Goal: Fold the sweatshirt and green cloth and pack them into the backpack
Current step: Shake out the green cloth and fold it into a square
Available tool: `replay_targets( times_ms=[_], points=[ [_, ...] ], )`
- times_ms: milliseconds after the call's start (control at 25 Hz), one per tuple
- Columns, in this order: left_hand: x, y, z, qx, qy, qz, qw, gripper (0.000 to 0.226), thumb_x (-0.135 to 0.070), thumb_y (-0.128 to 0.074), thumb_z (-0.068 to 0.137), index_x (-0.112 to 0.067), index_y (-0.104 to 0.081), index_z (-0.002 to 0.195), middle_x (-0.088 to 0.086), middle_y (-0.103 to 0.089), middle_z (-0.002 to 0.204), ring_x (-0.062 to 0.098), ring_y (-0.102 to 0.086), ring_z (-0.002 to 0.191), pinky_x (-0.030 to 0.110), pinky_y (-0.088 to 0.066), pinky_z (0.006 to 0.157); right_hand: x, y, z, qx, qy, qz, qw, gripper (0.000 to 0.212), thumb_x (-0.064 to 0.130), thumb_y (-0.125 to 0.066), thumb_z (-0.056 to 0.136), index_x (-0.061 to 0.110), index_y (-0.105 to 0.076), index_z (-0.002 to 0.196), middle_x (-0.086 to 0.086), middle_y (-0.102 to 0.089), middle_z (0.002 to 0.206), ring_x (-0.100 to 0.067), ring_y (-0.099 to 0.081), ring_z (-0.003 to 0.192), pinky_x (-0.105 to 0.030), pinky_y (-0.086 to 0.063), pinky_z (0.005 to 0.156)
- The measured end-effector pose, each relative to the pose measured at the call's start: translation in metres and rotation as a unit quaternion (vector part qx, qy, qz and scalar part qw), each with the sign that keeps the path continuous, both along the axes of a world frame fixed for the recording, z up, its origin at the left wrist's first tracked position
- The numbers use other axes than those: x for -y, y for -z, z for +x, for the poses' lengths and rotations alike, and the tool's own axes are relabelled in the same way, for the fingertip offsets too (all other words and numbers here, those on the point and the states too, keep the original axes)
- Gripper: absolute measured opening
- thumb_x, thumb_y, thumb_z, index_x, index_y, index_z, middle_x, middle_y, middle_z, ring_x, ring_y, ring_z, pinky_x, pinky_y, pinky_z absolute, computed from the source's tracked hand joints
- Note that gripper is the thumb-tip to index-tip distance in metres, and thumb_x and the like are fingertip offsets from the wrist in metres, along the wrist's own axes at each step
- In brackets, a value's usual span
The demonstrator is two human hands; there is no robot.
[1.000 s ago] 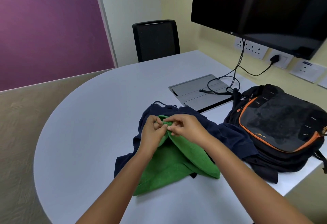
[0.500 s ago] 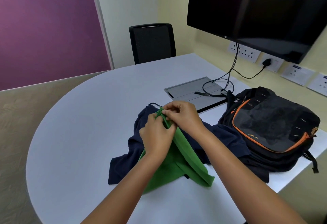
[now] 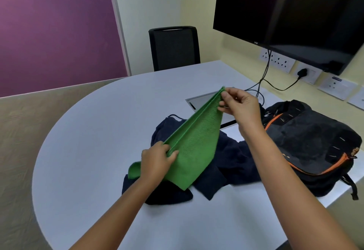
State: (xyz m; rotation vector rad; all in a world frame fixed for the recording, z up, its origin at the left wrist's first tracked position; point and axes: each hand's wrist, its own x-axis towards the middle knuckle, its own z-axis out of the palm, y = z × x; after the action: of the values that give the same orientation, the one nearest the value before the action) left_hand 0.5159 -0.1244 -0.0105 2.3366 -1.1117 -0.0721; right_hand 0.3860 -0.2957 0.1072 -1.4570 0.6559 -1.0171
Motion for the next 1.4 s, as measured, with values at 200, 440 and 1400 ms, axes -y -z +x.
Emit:
replay_targets(
  times_ms=[200, 440, 1400],
  points=[
    [-0.036, 0.024, 0.043, 0.070, 0.032, 0.143, 0.987, 0.037, -0.049, -0.060, 0.083, -0.026, -0.045, 0.057, -0.009, -0.035, 0.059, 0.016, -0.044, 0.063, 0.029, -0.028, 0.069, 0.029, 0.005, -0.024, 0.022, 0.066, 0.001, 0.998, 0.015, 0.002, -0.058, 0.088, 0.008, -0.062, 0.102, -0.002, -0.059, 0.079, 0.000, -0.061, 0.056, -0.014, -0.054, 0.058],
    [-0.059, -0.011, 0.074, 0.061, 0.115, -0.030, 0.991, 0.032, -0.047, -0.054, 0.076, -0.023, -0.048, 0.057, -0.017, -0.038, 0.054, 0.007, -0.042, 0.051, 0.024, -0.032, 0.053, 0.050, 0.006, -0.055, 0.071, 0.123, -0.041, 0.989, 0.036, 0.043, -0.070, 0.063, 0.022, -0.064, 0.092, 0.011, -0.063, 0.078, 0.000, -0.058, 0.065, -0.013, -0.051, 0.054],
    [-0.031, 0.067, 0.099, -0.322, -0.183, -0.095, 0.924, 0.047, -0.016, -0.059, 0.090, -0.006, -0.040, 0.131, 0.008, -0.051, 0.111, 0.022, -0.051, 0.097, 0.033, -0.041, 0.082, 0.101, 0.173, -0.044, -0.312, 0.155, -0.045, 0.936, 0.042, 0.023, -0.059, 0.090, 0.011, -0.043, 0.128, -0.007, -0.049, 0.113, -0.020, -0.053, 0.086, -0.033, -0.044, 0.080]
  ],
)
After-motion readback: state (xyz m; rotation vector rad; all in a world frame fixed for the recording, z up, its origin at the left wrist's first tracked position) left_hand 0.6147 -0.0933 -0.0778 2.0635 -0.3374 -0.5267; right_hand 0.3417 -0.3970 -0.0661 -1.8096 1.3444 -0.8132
